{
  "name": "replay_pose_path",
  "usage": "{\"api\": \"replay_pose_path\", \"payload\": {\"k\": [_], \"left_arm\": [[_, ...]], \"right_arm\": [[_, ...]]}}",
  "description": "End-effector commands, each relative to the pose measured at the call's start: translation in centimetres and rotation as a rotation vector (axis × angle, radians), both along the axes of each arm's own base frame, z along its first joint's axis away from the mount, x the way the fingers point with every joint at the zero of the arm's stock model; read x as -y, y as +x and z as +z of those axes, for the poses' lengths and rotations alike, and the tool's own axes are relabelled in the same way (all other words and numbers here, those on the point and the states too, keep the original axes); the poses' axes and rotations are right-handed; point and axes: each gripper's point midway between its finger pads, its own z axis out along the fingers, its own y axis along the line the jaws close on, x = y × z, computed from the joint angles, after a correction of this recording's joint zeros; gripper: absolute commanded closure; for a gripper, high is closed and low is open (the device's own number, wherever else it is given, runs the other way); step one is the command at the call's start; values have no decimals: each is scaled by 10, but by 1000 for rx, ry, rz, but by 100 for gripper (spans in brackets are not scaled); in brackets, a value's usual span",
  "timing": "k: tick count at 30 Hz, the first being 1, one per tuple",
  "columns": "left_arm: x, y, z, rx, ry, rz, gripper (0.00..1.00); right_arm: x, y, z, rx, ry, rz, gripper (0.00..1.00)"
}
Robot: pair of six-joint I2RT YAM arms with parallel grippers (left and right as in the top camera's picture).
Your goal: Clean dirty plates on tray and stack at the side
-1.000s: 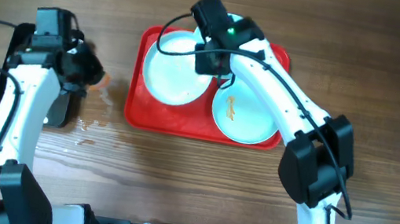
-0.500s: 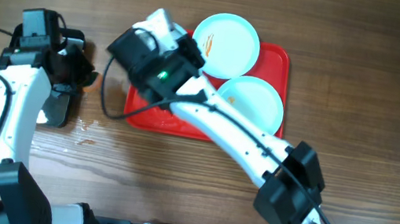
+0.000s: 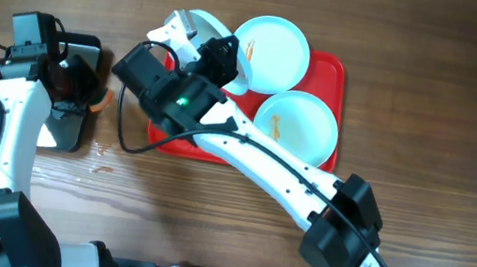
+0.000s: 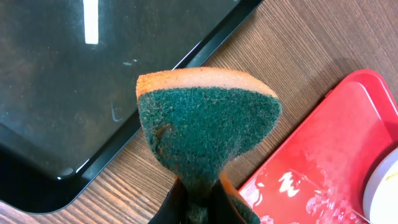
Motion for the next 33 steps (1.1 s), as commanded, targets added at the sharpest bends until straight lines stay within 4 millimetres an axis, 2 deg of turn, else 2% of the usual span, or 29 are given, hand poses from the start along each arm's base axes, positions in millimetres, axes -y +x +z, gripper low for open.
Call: {"api": "replay_pose_path", "payload": {"k": [1, 7, 10, 12, 15, 16, 18, 21, 24, 26, 29, 31, 33], "left_arm": [[1, 4, 7, 30, -16, 12, 96], [1, 4, 7, 30, -15, 12, 96], [1, 4, 7, 30, -15, 12, 96], [0, 4, 7, 30, -15, 12, 96], [0, 4, 7, 31, -15, 12, 96], [0, 4, 8, 33, -14, 12, 96], [0, 5, 8, 36, -13, 12, 96], [0, 5, 8, 37, -13, 12, 96], [0, 6, 7, 34, -14, 12, 96], [0, 6, 5, 32, -15, 11, 96], [1, 7, 5, 33, -19, 7, 96], [8, 10, 7, 49, -52, -9, 96], [17, 12, 9, 66, -98, -31, 96]], "right_arm": [[-9, -13, 25, 60, 31, 14, 96], [-18, -20, 24, 53, 35, 40, 96], [-27, -23, 8, -24, 83, 88, 96], [-26, -25, -2, -47, 189, 64, 96], [-14, -21, -16, -90, 308, 1, 96], [-5, -17, -27, -163, 408, -35, 96], [5, -13, -35, -271, 556, -76, 96], [22, -7, -35, -461, 815, -118, 96], [39, -1, -23, -768, 1137, -45, 96], [62, 7, -23, -866, 1264, -69, 96], [97, 15, -46, -889, 1291, -162, 96], [102, 15, -66, -889, 1261, -203, 96], [99, 13, -88, -874, 1235, -245, 96]]}}
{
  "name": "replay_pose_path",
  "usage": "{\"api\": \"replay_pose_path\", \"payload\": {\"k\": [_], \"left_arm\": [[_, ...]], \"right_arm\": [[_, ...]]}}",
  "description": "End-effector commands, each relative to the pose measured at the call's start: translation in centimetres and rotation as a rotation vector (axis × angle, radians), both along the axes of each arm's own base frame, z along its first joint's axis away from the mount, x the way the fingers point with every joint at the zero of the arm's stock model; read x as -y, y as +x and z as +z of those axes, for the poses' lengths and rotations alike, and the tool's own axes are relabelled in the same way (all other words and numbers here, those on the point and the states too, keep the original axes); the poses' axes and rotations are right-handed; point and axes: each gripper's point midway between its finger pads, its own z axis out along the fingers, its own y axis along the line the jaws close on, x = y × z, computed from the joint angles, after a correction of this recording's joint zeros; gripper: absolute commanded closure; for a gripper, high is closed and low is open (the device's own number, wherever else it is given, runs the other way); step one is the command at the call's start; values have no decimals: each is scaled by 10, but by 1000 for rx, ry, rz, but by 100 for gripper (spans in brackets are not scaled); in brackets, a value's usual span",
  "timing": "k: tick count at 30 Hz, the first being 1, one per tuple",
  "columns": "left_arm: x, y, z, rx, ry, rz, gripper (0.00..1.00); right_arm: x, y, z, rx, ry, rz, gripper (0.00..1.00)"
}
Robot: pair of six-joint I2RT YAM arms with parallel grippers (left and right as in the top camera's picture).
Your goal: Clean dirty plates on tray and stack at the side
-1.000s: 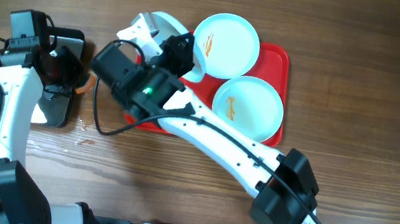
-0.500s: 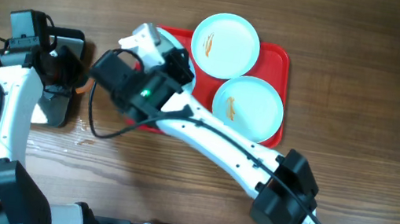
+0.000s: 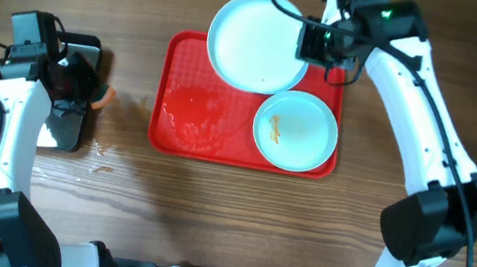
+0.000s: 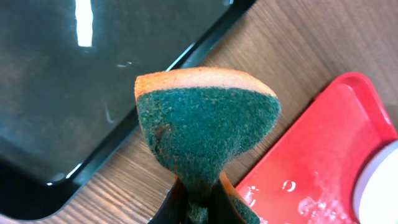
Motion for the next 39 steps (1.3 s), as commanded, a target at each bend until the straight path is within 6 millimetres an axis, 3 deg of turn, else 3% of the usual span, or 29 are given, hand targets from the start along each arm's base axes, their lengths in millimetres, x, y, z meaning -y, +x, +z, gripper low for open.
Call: {"api": "replay_pose_path", "payload": {"k": [1, 4, 7, 10, 14, 18, 27, 37, 39], "left_arm": [[18, 7, 7, 45, -99, -36, 96], [24, 8, 9, 57, -120, -82, 96], [33, 9, 11, 67, -168, -102, 96], [53, 11, 16, 94, -226, -179, 96], [90, 12, 18, 101, -225, -341, 96], [128, 10, 16, 92, -199, -457, 96], [156, 16, -1, 68, -97, -542, 96], [200, 12, -83, -110, -129, -630, 96], [205, 11, -91, -122, -140, -633, 96]], "right_arm": [[-36, -24, -38, -67, 33, 43, 96], [-67, -33, -79, -53, 62, 28, 96], [-80, -37, -108, -32, 58, -70, 96], [-91, -44, -127, 11, 31, -93, 96], [-93, -51, -148, 86, -122, -140, 96], [-97, -58, -164, 91, -169, -202, 96], [-101, -69, -179, -2, -120, -244, 96], [-100, -72, -180, -14, -129, -232, 96], [-100, -73, -180, -17, -133, -231, 96]]}}
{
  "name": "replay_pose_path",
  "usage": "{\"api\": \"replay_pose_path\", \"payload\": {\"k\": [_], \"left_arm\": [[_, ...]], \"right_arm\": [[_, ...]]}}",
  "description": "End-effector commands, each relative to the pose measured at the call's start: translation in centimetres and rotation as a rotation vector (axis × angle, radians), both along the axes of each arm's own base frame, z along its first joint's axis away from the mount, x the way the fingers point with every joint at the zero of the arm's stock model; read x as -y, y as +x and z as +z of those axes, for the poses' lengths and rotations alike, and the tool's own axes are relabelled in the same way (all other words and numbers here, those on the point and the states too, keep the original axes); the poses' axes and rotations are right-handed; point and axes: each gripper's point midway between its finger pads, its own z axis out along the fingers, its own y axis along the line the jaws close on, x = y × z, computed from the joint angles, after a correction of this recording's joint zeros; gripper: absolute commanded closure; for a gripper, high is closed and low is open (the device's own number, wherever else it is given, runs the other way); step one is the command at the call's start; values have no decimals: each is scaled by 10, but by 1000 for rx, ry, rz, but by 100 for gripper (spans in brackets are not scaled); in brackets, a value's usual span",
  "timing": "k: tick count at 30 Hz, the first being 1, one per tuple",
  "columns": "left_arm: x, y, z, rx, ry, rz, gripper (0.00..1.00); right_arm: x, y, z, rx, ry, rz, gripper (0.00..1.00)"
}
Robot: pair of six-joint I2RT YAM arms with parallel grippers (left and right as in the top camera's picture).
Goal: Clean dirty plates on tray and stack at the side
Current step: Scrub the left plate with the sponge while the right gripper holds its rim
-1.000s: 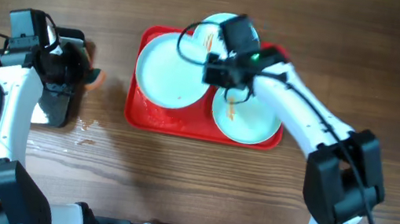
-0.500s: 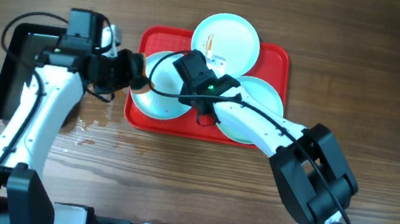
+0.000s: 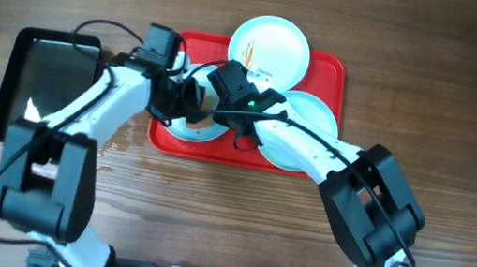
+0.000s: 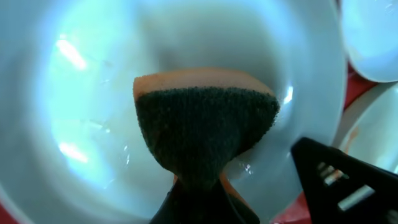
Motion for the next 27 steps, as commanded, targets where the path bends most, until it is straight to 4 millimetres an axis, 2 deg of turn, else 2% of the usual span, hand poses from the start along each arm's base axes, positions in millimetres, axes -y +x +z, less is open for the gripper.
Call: {"api": "replay_pose_path", "payload": {"k": [1, 8, 13, 17, 21, 27], "left_arm": [[8, 0, -15, -27, 4, -10, 96], [34, -11, -15, -40, -35, -80, 96], [36, -17, -17, -57, -20, -95, 96], [12, -26, -26, -95, 115, -68, 96], [-1, -29, -29, -103, 187, -60, 96], [-43, -30, -31, -98, 424, -24, 96]], "right_arm": [[5, -5, -11, -33, -16, -4, 96], [5, -6, -15, -40, -23, -5, 96], [7, -8, -24, -55, -37, -5, 96], [7, -8, -25, -55, -37, -5, 96], [7, -8, -25, -56, -37, -4, 96], [7, -8, -25, -56, -38, -4, 96]]}}
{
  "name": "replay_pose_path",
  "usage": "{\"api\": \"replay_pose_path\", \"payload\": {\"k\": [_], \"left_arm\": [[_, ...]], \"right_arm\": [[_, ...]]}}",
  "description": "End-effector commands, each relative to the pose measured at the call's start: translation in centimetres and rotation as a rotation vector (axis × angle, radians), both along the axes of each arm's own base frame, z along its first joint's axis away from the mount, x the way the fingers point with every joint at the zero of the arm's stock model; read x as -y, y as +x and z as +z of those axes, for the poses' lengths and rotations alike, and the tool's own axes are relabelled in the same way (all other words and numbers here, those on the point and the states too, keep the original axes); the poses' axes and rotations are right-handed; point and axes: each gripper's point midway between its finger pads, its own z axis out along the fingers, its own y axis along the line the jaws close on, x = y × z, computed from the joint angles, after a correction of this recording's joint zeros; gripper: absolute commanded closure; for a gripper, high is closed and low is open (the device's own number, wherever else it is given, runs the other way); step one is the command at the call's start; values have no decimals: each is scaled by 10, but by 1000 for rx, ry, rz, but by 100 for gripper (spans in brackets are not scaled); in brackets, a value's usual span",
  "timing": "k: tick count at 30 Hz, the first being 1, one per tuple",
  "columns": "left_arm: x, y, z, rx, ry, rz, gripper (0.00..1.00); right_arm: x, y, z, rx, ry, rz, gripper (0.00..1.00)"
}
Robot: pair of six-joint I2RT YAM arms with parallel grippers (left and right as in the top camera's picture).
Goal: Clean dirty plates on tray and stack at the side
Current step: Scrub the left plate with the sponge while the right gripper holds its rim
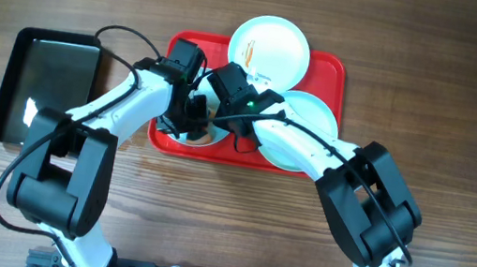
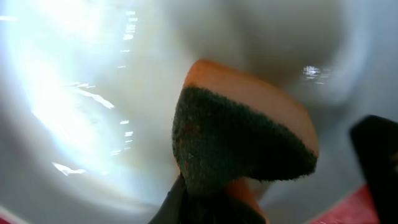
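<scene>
My left gripper (image 1: 195, 114) is shut on a green and orange sponge (image 2: 242, 146), which presses into a wet white plate (image 2: 93, 93) at the lower left of the red tray (image 1: 333, 72). In the overhead view that plate (image 1: 199, 133) is mostly hidden under both grippers. My right gripper (image 1: 219, 93) sits at the plate's rim, shut on it; one black finger (image 2: 380, 158) shows at the right of the left wrist view. A second plate (image 1: 270, 51) with orange smears lies at the tray's far edge. A third plate (image 1: 317, 126) lies at its right.
A black tray (image 1: 47, 86) lies on the wooden table left of the red tray. My right arm crosses over the red tray's near right part. My left arm's cable loops above the black tray.
The sponge has turned and now sits tilted in the plate, nearer its right side. My left wrist has shifted a little to the right. The right arm has hardly moved.
First my left gripper held the sponge beside the black tray while the right held a tilted plate at the red tray's far left. Then the right gripper was at the tray's far right corner. Later both met at a plate on the tray's lower left, sponge inside, as now.
</scene>
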Motion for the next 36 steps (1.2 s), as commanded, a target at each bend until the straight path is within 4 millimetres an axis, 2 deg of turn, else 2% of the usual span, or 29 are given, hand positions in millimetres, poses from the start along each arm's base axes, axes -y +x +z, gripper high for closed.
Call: {"api": "replay_pose_path", "payload": {"k": [1, 6, 12, 15, 17, 20, 23, 25, 32, 36], "left_arm": [[-46, 2, -6, 28, 264, 19, 96], [-76, 17, 2, 107, 438, 49, 96], [-79, 51, 12, 263, 473, 95, 96], [-72, 69, 18, 338, 437, 115, 96], [-61, 73, 24, 350, 373, 109, 96], [-28, 75, 37, 357, 182, 76, 96], [11, 70, 55, 348, -46, 21, 96], [27, 62, 58, 315, -144, -10, 96], [23, 32, 42, 177, -131, 36, 96], [24, 12, 20, 116, -125, 57, 96]], "right_arm": [[7, -2, -15, -17, -37, -11, 96], [7, -2, -15, -17, -37, -10, 96], [8, -3, -15, -19, -39, -10, 96], [8, -3, -16, -22, -42, -10, 96], [8, -3, -15, -22, -42, -10, 96], [8, -3, -15, -19, -39, -11, 96], [8, -3, -15, -20, -39, -11, 96], [8, -3, -15, -20, -39, -11, 96], [8, -3, -15, -20, -39, -11, 96], [7, -3, -15, -20, -39, -11, 96]]}}
